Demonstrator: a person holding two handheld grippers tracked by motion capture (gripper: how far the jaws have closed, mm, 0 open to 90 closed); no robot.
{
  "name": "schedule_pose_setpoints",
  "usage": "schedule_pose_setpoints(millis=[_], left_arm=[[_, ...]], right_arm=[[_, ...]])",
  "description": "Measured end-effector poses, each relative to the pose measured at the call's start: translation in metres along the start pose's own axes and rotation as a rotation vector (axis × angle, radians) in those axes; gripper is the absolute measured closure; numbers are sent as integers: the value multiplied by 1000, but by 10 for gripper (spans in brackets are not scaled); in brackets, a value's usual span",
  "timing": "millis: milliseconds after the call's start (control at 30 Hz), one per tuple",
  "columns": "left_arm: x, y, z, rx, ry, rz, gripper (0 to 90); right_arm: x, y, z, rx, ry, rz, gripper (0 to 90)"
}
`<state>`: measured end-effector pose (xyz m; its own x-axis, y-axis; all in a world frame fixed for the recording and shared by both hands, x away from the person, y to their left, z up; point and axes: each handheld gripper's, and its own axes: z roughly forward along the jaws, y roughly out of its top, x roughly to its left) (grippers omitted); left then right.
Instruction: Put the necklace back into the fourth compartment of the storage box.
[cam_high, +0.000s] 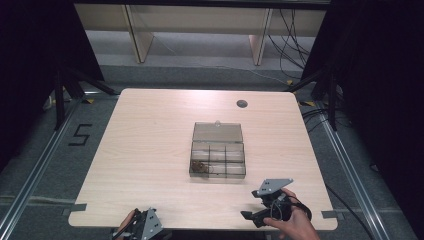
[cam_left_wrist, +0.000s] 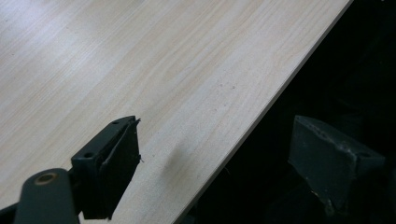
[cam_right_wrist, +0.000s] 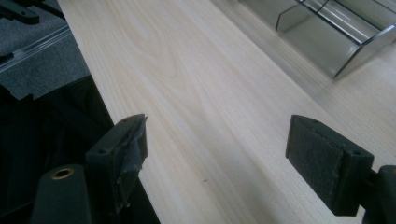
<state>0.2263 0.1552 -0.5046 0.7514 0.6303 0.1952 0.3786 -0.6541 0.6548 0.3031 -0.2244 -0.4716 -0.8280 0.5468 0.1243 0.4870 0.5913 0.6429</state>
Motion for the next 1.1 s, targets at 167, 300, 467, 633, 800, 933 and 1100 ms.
schedule_pose_setpoints(millis=[167,300,467,633,800,933,1100], left_arm=[[0,0,0,1,0,0,158],[0,0,0,1,-1,1,158],[0,0,0,2,-1,1,158],[0,0,0,3,-2,1,158],[0,0,0,3,-2,2,158],[0,0,0,2,0,1,158],[0,0,0,2,-1,2,157]], right_arm=[[3,-4,3,0,1,8,213],[3,-6,3,8,6,-12,210],[6,-10,2,6,-8,6,210],[6,-14,1,5,-13,-7,208],[7,-18,1,8,-13,3,207],[8,-20,2,10,-7,-4,207],[10,-21,0,26,-18,-1,207]])
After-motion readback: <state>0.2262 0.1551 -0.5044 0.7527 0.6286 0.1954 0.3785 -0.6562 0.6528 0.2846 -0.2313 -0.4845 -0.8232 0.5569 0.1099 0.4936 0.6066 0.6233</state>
